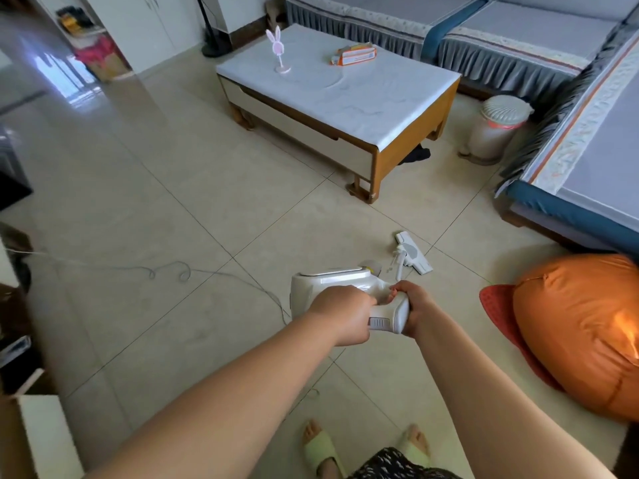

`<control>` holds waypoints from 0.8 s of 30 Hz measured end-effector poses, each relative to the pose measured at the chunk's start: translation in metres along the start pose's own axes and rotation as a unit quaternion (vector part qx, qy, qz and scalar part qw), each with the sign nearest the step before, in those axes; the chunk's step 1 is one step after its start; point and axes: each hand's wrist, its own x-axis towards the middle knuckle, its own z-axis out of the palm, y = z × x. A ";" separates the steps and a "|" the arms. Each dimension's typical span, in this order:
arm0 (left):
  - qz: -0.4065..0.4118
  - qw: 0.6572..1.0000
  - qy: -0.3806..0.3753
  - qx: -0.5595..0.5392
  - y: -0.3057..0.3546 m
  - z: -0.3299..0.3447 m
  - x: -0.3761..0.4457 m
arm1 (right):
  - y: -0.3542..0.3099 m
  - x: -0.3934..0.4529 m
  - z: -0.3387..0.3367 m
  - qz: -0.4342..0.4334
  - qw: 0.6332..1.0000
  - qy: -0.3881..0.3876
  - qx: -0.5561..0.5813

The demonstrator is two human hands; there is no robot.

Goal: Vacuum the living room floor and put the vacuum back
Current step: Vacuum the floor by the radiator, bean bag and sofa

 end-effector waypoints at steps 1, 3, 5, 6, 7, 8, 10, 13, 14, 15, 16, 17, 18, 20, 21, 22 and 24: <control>-0.002 1.000 -0.002 -0.001 -0.010 0.000 -0.007 | 0.008 0.000 0.010 0.003 1.000 -0.001 0.000; -0.007 1.000 -0.008 -0.008 -0.034 0.000 -0.020 | 0.026 0.001 0.031 0.007 1.000 -0.003 0.001; -0.007 1.000 -0.014 -0.005 -0.055 0.002 -0.031 | 0.041 0.004 0.050 0.003 1.000 -0.001 0.014; -0.002 1.000 -0.010 -0.001 -0.069 0.003 -0.035 | 0.048 0.007 0.060 -0.004 1.000 -0.002 0.025; 0.000 1.000 -0.004 0.000 -0.070 0.003 -0.036 | 0.049 0.007 0.061 -0.008 1.000 -0.005 0.028; 0.004 1.000 0.001 0.005 -0.073 0.002 -0.036 | 0.051 0.009 0.063 -0.012 0.999 -0.007 0.033; 0.025 1.000 0.010 0.006 -0.083 0.005 -0.034 | 0.055 0.016 0.068 -0.023 0.999 -0.003 0.040; 0.039 0.999 0.016 0.006 -0.085 0.008 -0.026 | 0.051 0.019 0.065 -0.029 0.999 0.005 0.041; 0.046 0.999 0.019 0.007 -0.084 0.008 -0.022 | 0.047 0.019 0.064 -0.030 0.999 0.005 0.041; 0.052 0.998 0.023 0.004 -0.083 0.009 -0.017 | 0.043 0.019 0.062 -0.034 0.999 0.006 0.041; 0.056 0.998 0.023 0.000 -0.082 0.008 -0.012 | 0.038 0.020 0.061 -0.039 0.998 0.008 0.039; 0.060 0.998 0.024 -0.002 -0.081 0.007 -0.006 | 0.033 0.020 0.060 -0.045 0.998 0.009 0.036; 0.064 0.998 0.024 -0.004 -0.080 0.005 0.000 | 0.027 0.022 0.058 -0.050 0.998 0.011 0.033; 0.069 0.997 0.026 -0.008 -0.077 0.001 0.015 | 0.013 0.028 0.056 -0.054 0.998 0.014 0.035; 0.071 0.997 0.029 -0.012 -0.075 0.001 0.021 | 0.007 0.030 0.054 -0.056 0.998 0.015 0.036; 0.073 0.997 0.027 -0.017 -0.074 -0.001 0.029 | 0.001 0.033 0.052 -0.058 0.998 0.018 0.033; 0.077 0.997 0.018 -0.020 -0.066 -0.002 0.047 | -0.015 0.038 0.045 -0.058 0.997 0.023 0.039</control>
